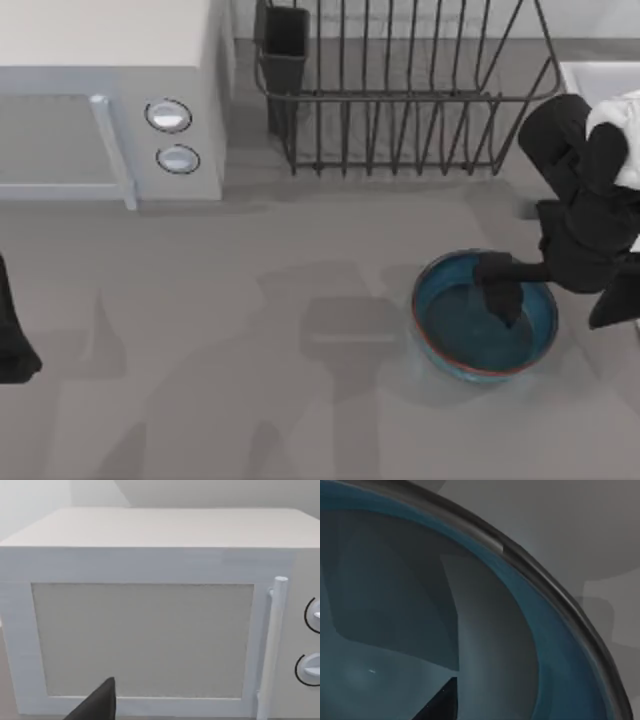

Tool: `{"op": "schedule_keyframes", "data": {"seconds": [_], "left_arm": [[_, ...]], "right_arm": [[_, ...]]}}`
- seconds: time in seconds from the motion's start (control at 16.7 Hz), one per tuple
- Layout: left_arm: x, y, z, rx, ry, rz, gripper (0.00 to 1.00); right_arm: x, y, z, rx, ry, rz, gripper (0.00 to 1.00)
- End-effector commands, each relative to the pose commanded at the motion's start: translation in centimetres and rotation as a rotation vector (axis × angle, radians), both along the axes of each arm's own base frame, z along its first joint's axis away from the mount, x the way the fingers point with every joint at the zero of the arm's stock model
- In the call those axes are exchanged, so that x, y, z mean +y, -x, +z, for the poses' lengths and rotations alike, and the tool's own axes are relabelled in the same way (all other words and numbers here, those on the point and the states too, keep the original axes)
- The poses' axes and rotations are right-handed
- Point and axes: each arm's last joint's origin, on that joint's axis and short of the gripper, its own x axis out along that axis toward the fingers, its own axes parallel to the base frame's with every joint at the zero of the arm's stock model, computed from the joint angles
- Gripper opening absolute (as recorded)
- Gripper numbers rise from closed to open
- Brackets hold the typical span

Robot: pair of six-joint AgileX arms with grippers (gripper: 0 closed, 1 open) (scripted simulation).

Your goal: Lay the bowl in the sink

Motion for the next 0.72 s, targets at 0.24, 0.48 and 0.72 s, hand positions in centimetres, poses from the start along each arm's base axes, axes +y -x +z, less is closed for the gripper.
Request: {"op": "schedule_keyframes", "data": {"seconds": [0.24, 0.48, 0.72], "left_arm": [[0.0, 0.0, 0.0, 0.0, 0.0, 0.0, 1.0], [0.0, 0.0, 0.0, 0.0, 0.0, 0.0, 1.0], [0.0, 0.0, 0.0, 0.0, 0.0, 0.0, 1.0]], "right_arm": [[0.0, 0.0, 0.0, 0.0, 0.0, 0.0, 0.4], [0.0, 0.0, 0.0, 0.0, 0.0, 0.0, 0.1], [0.0, 0.0, 0.0, 0.0, 0.0, 0.0, 0.0]]}}
